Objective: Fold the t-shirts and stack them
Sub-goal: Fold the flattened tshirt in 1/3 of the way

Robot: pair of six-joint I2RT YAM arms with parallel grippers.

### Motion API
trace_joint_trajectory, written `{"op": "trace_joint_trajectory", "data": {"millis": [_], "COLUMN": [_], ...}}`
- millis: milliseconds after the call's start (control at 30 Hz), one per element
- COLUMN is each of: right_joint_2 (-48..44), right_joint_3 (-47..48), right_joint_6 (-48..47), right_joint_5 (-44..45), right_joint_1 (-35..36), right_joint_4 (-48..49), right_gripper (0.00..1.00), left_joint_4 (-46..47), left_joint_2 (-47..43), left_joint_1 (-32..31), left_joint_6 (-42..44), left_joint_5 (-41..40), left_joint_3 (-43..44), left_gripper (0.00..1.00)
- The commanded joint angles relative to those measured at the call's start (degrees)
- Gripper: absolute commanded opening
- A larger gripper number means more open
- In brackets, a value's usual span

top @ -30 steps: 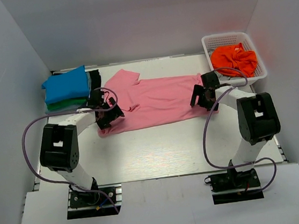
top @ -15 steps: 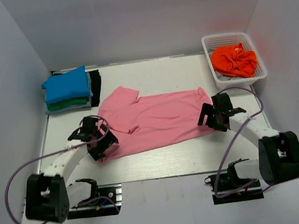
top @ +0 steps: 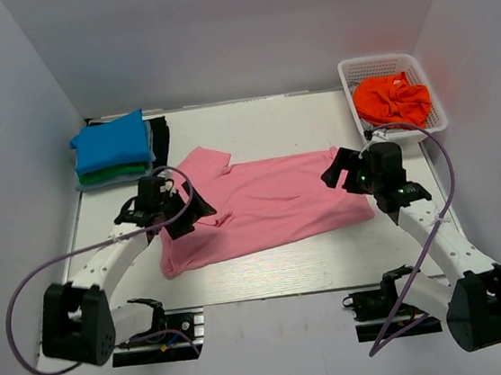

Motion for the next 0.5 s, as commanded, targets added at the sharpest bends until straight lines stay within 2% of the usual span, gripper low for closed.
{"op": "trace_joint_trajectory", "data": {"millis": [0,167,267,467], "right_joint_2": [-1.0,1.8,3.7,5.1], "right_joint_3": [-0.8,0.6,3.1,4.7], "right_joint_6": [-0.8,-1.5,-2.2,-1.6], "right_joint_5": [1.1,4.9,10.1,12.2], "right_joint_1": [-0.2,-0.2,-0.3,-0.6], "right_joint_4": [3.4,0.8,-2.2,-3.6], "right_gripper": [0.90,0.90,0.90,0.90], "left_joint_4": [5.9,6.6,2.6,2.1], "left_joint_2": [5.9,13.2,17.3,21.6], "left_joint_1": [-2.3,-7.3,-8.6,-9.6], "left_joint_6": [2.9,4.0,5.5,6.2], "left_joint_5": [6.6,5.9,2.7,2.8], "left_joint_3": [3.9,7.5,10.8,12.6], "left_gripper": [1.00,1.00,1.00,1.00]}}
